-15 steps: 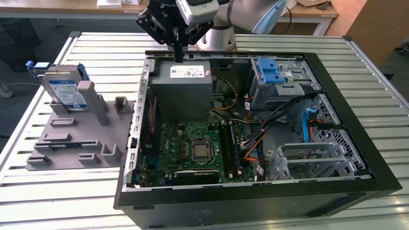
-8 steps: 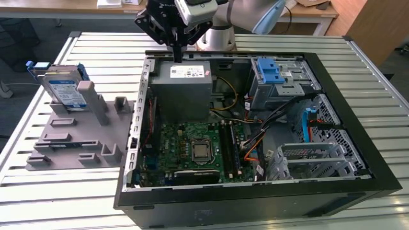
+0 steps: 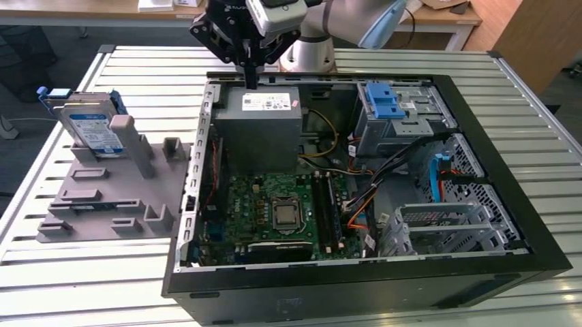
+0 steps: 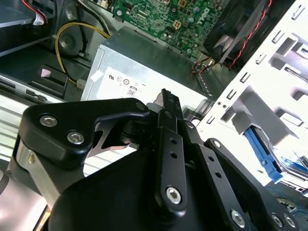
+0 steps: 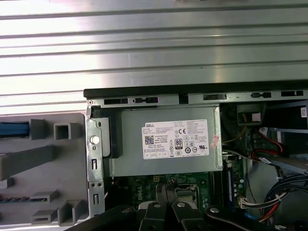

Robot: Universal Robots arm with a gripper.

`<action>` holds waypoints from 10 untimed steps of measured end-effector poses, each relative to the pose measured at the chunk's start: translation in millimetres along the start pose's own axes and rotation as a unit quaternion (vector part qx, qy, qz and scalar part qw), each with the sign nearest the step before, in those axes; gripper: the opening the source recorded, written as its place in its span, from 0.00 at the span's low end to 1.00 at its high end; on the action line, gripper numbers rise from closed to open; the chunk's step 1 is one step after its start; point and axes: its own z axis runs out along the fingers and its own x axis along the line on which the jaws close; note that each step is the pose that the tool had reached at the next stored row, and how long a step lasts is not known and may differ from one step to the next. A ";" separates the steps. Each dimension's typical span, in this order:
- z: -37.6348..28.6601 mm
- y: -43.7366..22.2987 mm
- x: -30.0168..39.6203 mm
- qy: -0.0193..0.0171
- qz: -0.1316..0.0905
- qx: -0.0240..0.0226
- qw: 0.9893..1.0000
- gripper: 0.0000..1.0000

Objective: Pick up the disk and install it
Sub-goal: 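Reach for the disk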

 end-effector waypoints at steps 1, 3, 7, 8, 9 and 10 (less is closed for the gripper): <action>0.0 0.0 0.3 0.000 0.000 0.000 1.000 0.11; 0.0 -0.1 0.9 0.000 0.000 0.000 1.000 0.11; 0.0 -0.2 2.2 0.000 0.000 0.000 1.000 0.11; 0.1 -0.2 2.5 0.000 0.000 0.000 1.000 0.11; 0.1 -0.2 2.8 0.000 0.000 0.000 1.000 0.11; 0.1 -0.2 3.2 0.000 0.000 0.000 1.000 0.11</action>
